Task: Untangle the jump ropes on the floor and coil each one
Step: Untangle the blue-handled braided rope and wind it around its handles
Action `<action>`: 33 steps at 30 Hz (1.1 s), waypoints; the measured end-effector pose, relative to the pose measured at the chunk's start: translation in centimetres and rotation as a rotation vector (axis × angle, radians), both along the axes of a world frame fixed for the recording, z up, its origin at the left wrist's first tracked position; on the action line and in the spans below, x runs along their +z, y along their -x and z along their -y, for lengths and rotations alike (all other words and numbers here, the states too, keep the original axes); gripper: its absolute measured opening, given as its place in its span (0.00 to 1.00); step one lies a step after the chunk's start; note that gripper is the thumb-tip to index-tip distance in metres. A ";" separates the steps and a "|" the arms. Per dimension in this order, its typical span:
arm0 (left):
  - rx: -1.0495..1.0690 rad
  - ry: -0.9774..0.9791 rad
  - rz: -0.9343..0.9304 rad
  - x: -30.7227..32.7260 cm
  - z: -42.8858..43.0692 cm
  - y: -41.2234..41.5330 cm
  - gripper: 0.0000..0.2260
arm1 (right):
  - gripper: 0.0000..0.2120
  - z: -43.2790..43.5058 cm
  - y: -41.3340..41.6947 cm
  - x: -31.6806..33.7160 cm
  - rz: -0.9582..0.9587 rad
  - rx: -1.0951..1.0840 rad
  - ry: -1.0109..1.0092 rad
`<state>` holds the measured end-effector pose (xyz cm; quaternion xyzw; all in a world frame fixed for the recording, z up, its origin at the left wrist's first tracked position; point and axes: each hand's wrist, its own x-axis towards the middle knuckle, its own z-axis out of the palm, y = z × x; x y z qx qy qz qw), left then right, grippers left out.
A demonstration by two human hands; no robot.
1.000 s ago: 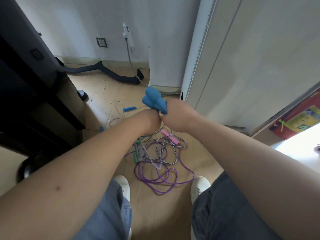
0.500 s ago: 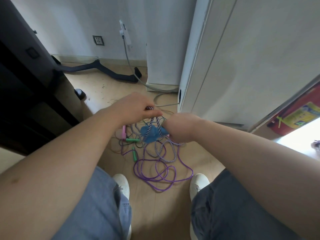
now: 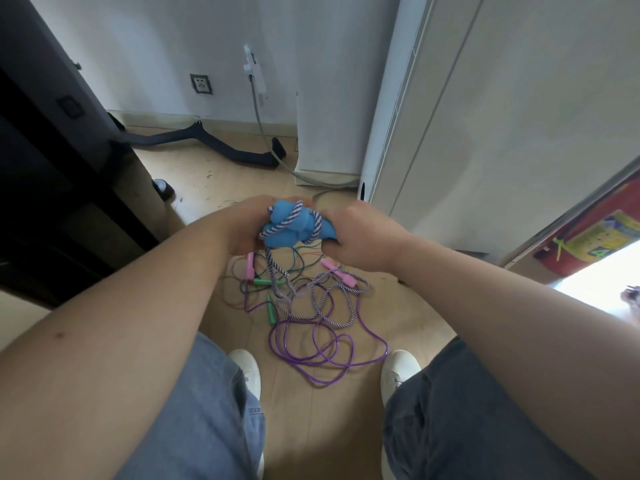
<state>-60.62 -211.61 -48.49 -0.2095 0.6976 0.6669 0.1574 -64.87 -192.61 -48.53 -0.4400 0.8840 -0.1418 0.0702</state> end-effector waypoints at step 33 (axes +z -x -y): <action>-0.241 0.764 -0.206 -1.4 1.4 1.0 0.07 | 0.03 -0.3 -0.7 0.6 0.025 -0.124 0.114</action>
